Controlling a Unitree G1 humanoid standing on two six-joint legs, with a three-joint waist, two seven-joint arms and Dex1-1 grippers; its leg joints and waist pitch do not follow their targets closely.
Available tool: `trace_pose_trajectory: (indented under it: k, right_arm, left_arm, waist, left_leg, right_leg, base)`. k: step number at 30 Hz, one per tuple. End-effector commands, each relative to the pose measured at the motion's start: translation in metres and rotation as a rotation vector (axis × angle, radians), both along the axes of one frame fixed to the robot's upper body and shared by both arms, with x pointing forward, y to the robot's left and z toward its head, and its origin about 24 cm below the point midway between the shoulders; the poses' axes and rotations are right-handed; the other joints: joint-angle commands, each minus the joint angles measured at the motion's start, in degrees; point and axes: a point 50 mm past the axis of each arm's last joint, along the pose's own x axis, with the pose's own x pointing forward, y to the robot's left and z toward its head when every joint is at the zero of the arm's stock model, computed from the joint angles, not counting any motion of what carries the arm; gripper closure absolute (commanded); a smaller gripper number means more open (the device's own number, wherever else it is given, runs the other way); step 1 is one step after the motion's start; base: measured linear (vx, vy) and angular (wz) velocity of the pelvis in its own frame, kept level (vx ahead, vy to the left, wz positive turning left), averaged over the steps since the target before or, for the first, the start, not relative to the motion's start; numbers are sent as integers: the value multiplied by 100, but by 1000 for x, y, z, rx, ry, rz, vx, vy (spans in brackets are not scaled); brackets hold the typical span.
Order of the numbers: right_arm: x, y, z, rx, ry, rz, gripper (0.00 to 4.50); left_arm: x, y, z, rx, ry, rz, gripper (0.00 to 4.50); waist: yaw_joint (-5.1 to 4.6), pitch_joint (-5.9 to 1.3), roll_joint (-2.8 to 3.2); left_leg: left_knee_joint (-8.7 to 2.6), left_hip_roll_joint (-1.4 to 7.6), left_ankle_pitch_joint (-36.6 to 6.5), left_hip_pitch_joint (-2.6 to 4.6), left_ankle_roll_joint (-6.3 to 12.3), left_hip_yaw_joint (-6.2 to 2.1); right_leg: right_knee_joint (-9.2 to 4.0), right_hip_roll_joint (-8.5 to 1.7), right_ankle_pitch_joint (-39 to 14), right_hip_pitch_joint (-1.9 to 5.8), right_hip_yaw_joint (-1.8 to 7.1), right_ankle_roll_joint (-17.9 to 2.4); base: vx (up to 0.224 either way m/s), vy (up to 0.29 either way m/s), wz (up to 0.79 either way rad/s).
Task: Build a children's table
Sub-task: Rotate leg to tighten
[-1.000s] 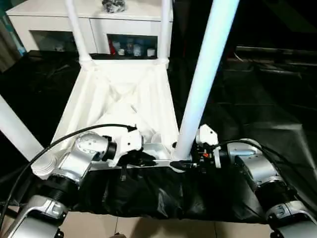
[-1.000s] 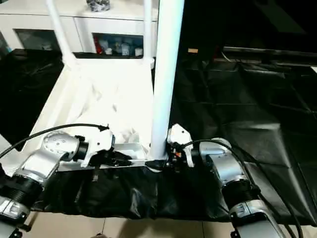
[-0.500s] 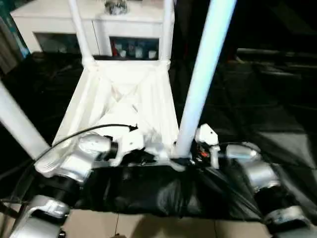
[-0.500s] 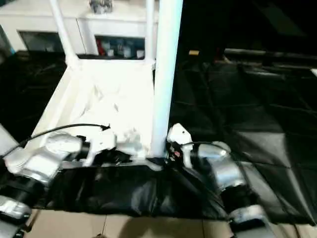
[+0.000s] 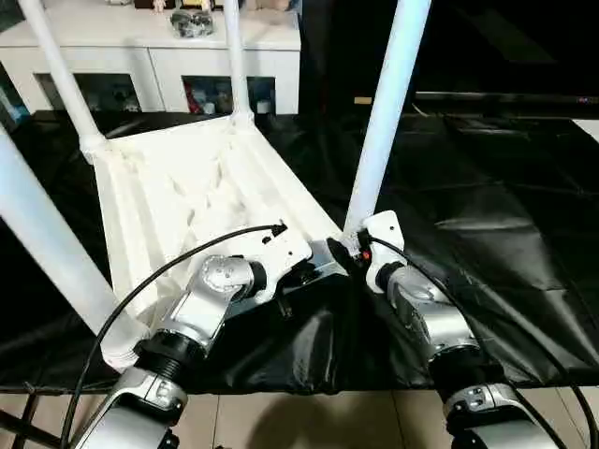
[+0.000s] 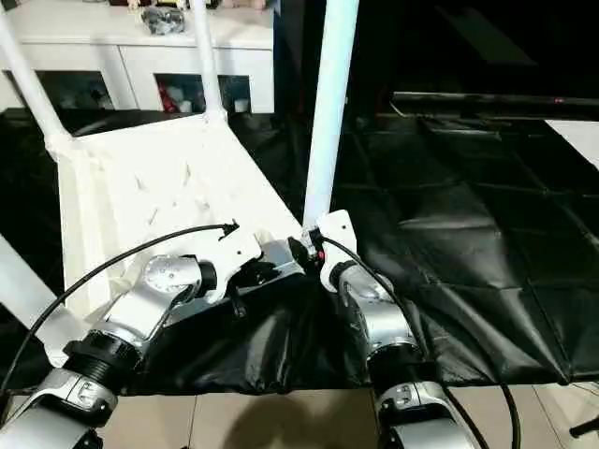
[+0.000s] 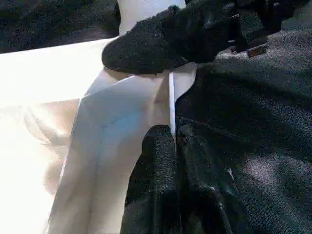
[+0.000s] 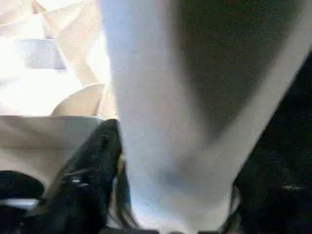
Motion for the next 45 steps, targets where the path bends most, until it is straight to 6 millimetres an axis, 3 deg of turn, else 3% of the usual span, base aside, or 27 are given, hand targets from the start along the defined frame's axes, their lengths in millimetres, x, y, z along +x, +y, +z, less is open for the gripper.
trace_pose_trajectory:
  k: [1,7,12,13,14,15,17,20,28,31,36,42,44,45]
  right_arm:
    - [-12,36,-1,43,18,212,87]
    - [-14,6,3,-5,-13,342,73]
    - [-20,-3,9,-17,-18,525,73]
    - [-22,-4,9,-15,-14,552,73]
    - [-24,-5,10,-12,-11,593,73]
    - [-27,-7,11,-7,1,654,73]
    - [-30,-8,12,-3,13,702,73]
    - [-37,-11,16,6,31,853,105]
    - [-42,-13,22,16,50,982,157]
    - [-44,-13,22,13,61,1011,184]
    - [-45,-12,23,24,73,1031,191]
    - [-41,-12,21,24,34,894,192]
    - [-41,-11,21,20,22,867,192]
    - [-36,-10,19,13,-3,703,192]
  left_arm:
    - [-12,-27,-3,-7,15,-125,450]
    - [-16,-1,-1,-13,23,-199,450]
    - [-22,14,1,-14,45,-288,450]
    - [-22,15,2,-14,48,-294,450]
    - [-22,18,2,-14,52,-303,450]
    - [-23,21,3,-11,59,-322,450]
    - [-23,25,3,-9,69,-336,450]
    - [-26,37,5,3,118,-386,450]
    - [-27,48,7,18,160,-419,450]
    - [-26,50,8,19,169,-426,450]
    - [-24,50,9,13,165,-426,450]
    - [-21,47,10,-3,104,-349,450]
    - [-20,47,9,5,87,-325,450]
    - [-19,46,8,7,58,-242,450]
  waist:
    - [-12,-185,-29]
    - [37,-229,-63]
    - [87,-258,-69]
    - [89,-288,-42]
    - [87,-300,-50]
    - [115,-309,-66]
    - [169,-313,-50]
    - [209,-312,-61]
    - [277,-258,-60]
    - [292,-274,-66]
    - [315,-297,-73]
    - [330,-280,-81]
    - [317,-264,-92]
    - [302,-207,-83]
  left_leg:
    - [-463,133,-2597,45,71,-76]
    - [-443,165,-1993,-10,205,-19]
    - [-359,165,-1528,6,344,45]
    - [-334,162,-1235,-12,390,57]
    - [-322,158,-1069,-29,427,58]
    - [-278,143,-678,-59,551,66]
    - [-248,152,-599,-51,646,78]
    - [-242,168,-663,-39,693,94]
    - [-311,199,-1321,5,313,88]
    - [-302,190,-1195,-13,289,81]
    - [-266,173,-898,-25,394,93]
    - [-275,182,-1006,-20,371,94]
    - [-297,178,-1152,-21,292,83]
    - [-333,186,-1358,-19,182,77]
  right_leg:
    - [-502,-283,-2877,59,169,-607]
    - [-370,-275,-1867,134,210,-933]
    - [-270,-266,-1246,130,247,-1208]
    - [-210,-251,-815,166,240,-1312]
    - [-174,-238,-548,188,236,-1367]
    - [-94,-224,95,218,233,-1500]
    - [-53,-214,321,216,224,-1593]
    - [-42,-214,268,210,212,-1635]
    - [-138,-243,-971,162,237,-1396]
    - [-116,-245,-874,176,241,-1354]
    - [-68,-230,-423,191,232,-1433]
    - [-95,-244,-659,183,234,-1395]
    - [-128,-244,-970,178,237,-1285]
    - [-178,-255,-1376,141,262,-1143]
  base:
    - [0,0,0]
    - [9,-2,0]
    - [49,-27,5]
    - [67,-35,4]
    - [86,-41,3]
    - [51,-20,-1]
    - [0,0,0]
    - [0,0,0]
    - [0,0,0]
    - [0,0,0]
    - [0,0,0]
    - [0,0,0]
    - [0,0,0]
    - [0,0,0]
